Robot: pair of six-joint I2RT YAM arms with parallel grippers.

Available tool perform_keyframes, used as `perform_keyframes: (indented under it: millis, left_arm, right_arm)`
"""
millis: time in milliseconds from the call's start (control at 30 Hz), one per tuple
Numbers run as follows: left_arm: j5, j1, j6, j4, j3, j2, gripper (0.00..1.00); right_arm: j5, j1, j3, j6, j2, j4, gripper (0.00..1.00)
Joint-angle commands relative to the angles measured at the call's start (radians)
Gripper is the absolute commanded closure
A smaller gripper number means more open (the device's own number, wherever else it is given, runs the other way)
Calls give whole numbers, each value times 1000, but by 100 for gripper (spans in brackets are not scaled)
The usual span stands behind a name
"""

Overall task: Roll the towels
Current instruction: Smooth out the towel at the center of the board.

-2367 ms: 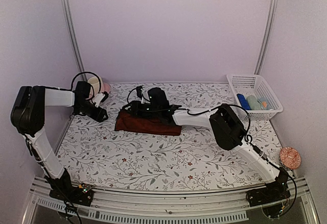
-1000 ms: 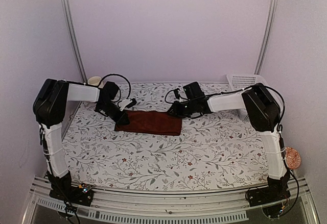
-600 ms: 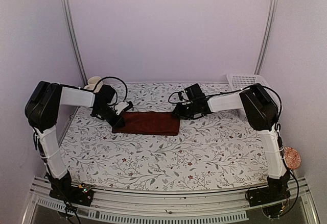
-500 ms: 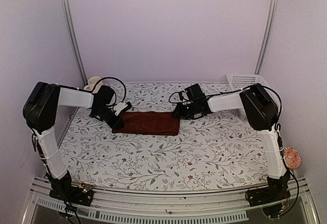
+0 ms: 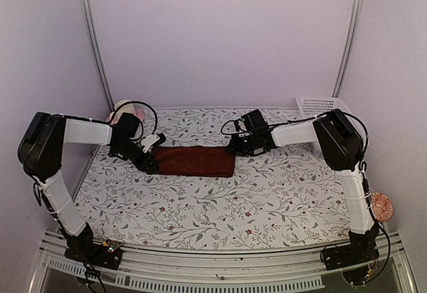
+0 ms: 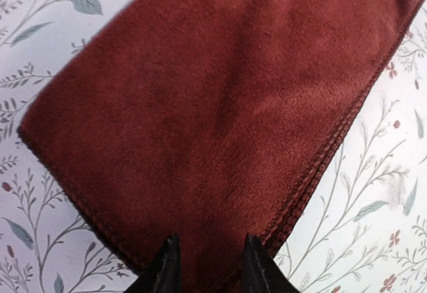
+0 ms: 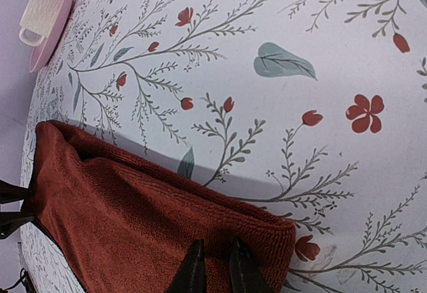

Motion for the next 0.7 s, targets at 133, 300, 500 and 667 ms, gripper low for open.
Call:
perform_keyframes:
  millis: [133, 300, 500, 667]
  left_arm:
    - [-41, 71, -2, 41, -1, 62, 74]
    - [-26, 73, 29, 36, -28, 69, 87]
    - [-35, 72, 79, 36, -74, 28, 85]
    - [-19, 88, 116, 32, -83, -35, 75]
  right_arm:
    - [30, -18, 25, -4, 19, -65, 84]
    - [33, -18, 33, -12, 22, -76, 84]
    - [44, -23, 39, -15, 21, -92, 84]
    - [-3, -26, 54, -44, 14, -96, 82]
